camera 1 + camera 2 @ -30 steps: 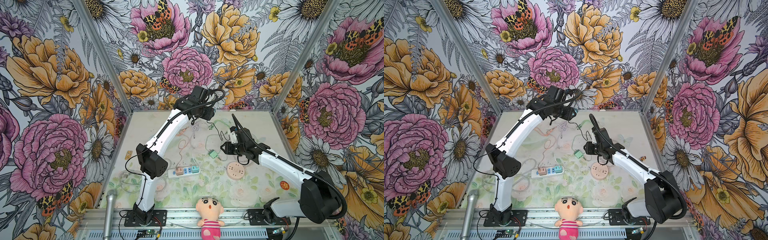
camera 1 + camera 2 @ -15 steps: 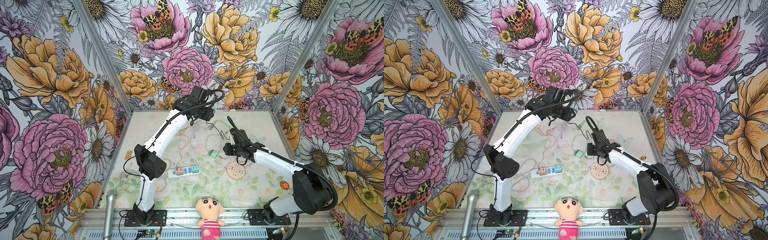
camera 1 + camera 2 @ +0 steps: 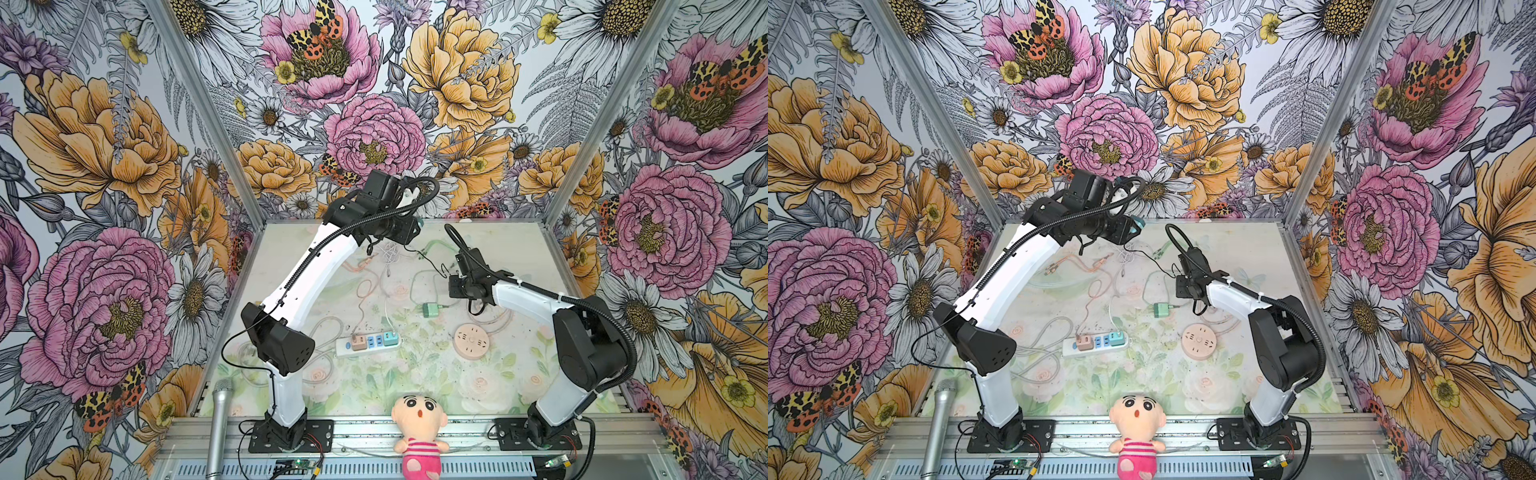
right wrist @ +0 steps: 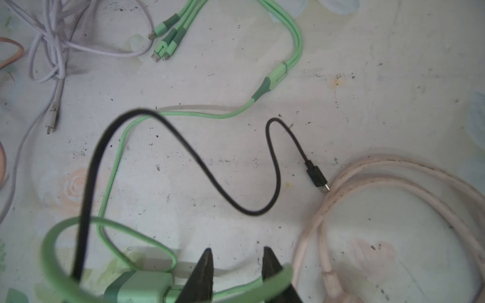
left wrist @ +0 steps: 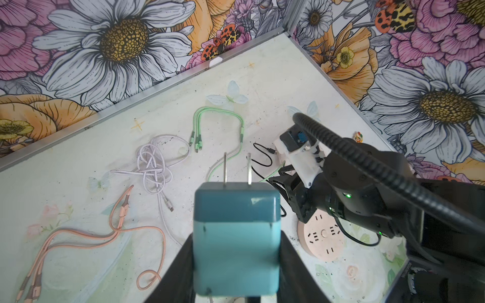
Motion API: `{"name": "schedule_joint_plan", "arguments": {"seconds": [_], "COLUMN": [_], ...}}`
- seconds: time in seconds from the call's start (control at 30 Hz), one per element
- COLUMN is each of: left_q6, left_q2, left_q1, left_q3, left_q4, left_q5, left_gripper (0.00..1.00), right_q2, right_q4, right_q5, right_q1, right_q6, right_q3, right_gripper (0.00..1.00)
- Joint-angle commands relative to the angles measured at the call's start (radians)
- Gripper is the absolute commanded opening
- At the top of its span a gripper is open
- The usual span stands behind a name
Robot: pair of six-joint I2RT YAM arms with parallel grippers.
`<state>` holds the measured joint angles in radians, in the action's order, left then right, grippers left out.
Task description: Insert the plug
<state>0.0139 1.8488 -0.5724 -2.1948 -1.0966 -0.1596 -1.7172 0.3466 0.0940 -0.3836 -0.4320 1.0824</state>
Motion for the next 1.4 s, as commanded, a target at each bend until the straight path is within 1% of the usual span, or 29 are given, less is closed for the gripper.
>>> {"name": "schedule_joint_plan", "arguments": {"seconds": [0.0, 0.17, 0.33, 0.53, 0.63, 0.77, 0.97, 1.07, 1.23, 1.3, 1.37], "left_q6": [-0.020, -0.017, -0.004, 0.000, 0.009, 0.026, 0.037, 0.056, 0.057, 0.078, 0.126], "left_q2": [-0.087, -0.144, -0.188, -0.202, -0.201, -0.201, -0.166, -0.165, -0.171, -0.168, -0.161], "left_q1": [0.038, 0.079, 0.120, 0.124, 0.116, 0.103, 0.055, 0.028, -0.040, -0.061, -0.075], "left_q3": [0.012, 0.021, 0.012, 0.022, 0.047, 0.079, 0.050, 0.061, 0.171, 0.239, 0.311], "left_q4": [0.018, 0.021, 0.043, 0.044, 0.058, 0.102, 0.115, 0.116, 0.130, 0.166, 0.225], "left_q5": [-0.043, -0.054, -0.115, -0.151, -0.156, -0.174, -0.190, -0.200, -0.190, -0.200, -0.222], "left_gripper": [0.22, 0.22, 0.21, 0.22, 0.22, 0.22, 0.22, 0.23, 0.23, 0.23, 0.23], "right_q2": [-0.028, -0.048, -0.080, -0.063, -0.007, 0.099, 0.271, 0.354, 0.503, 0.551, 0.588], "right_q4": [-0.033, -0.047, -0.053, -0.062, -0.061, -0.060, -0.057, -0.050, -0.035, -0.022, -0.001], "right_q5": [0.017, 0.001, -0.009, -0.050, -0.071, -0.109, -0.166, -0.190, -0.206, -0.220, -0.229], "right_q1": [0.028, 0.054, 0.057, 0.057, 0.058, 0.059, 0.068, 0.079, 0.112, 0.121, 0.125], "right_q6": [0.010, 0.005, 0.003, -0.008, -0.001, 0.015, -0.003, -0.011, -0.025, -0.021, -0.012], "right_q3": [0.024, 0.025, 0.038, 0.038, 0.025, -0.008, -0.067, -0.099, -0.169, -0.187, -0.197], "right_gripper": [0.33, 0.33, 0.32, 0.32, 0.32, 0.34, 0.39, 0.40, 0.42, 0.43, 0.43]}}
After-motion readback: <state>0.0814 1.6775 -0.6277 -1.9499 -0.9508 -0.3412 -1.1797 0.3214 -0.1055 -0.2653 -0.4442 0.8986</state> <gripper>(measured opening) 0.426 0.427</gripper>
